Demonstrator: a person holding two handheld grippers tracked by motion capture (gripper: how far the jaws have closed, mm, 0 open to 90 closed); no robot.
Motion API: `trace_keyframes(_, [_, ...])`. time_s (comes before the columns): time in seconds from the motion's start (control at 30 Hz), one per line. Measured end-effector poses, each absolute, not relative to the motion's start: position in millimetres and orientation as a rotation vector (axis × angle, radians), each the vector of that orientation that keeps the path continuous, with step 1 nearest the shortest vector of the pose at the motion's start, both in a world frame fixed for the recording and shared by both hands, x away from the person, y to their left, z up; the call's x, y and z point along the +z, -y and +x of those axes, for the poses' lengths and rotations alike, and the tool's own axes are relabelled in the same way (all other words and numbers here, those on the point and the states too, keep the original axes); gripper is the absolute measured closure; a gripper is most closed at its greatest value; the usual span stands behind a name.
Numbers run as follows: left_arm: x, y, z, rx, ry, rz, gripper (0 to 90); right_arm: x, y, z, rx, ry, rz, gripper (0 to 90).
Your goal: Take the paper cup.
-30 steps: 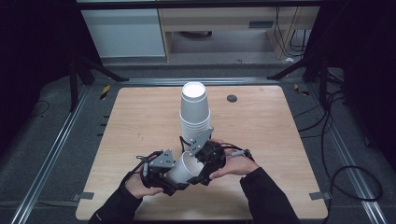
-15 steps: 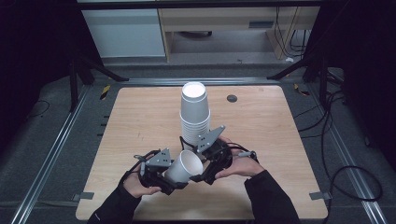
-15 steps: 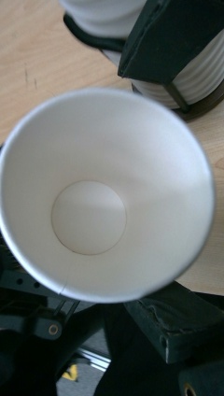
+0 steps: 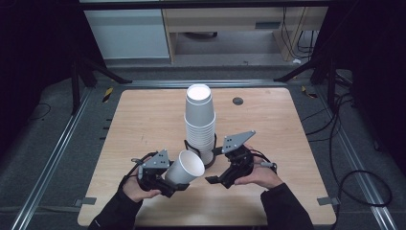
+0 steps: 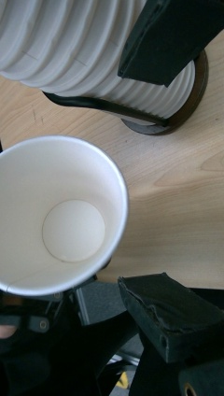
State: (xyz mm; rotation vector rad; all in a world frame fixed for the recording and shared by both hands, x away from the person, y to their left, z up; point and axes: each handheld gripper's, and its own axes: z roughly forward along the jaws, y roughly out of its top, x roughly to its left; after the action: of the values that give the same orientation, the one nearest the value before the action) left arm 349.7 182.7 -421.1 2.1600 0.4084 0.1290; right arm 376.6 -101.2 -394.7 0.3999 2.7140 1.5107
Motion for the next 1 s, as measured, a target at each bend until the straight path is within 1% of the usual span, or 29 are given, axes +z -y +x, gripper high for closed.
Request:
trace_keyframes(0.27, [-417.8, -182.2, 348.1, 0.153, -0.394, 2.115, 21.8, -400.8, 105.8, 369.9, 1.609, -2.69, 0.432, 2.0])
trace_keyframes(0.7, [-424.5, -159.5, 342.9, 0.136, -0.337, 2.141, 21.8, -407.9, 89.4, 369.7, 1.657, -2.716, 0.414, 2.1])
trace_keyframes(1.0, [-427.0, -152.9, 341.6, 0.129, -0.327, 2.15, 21.8, -411.5, 78.4, 371.5, 1.679, -2.726, 0.396, 2.1])
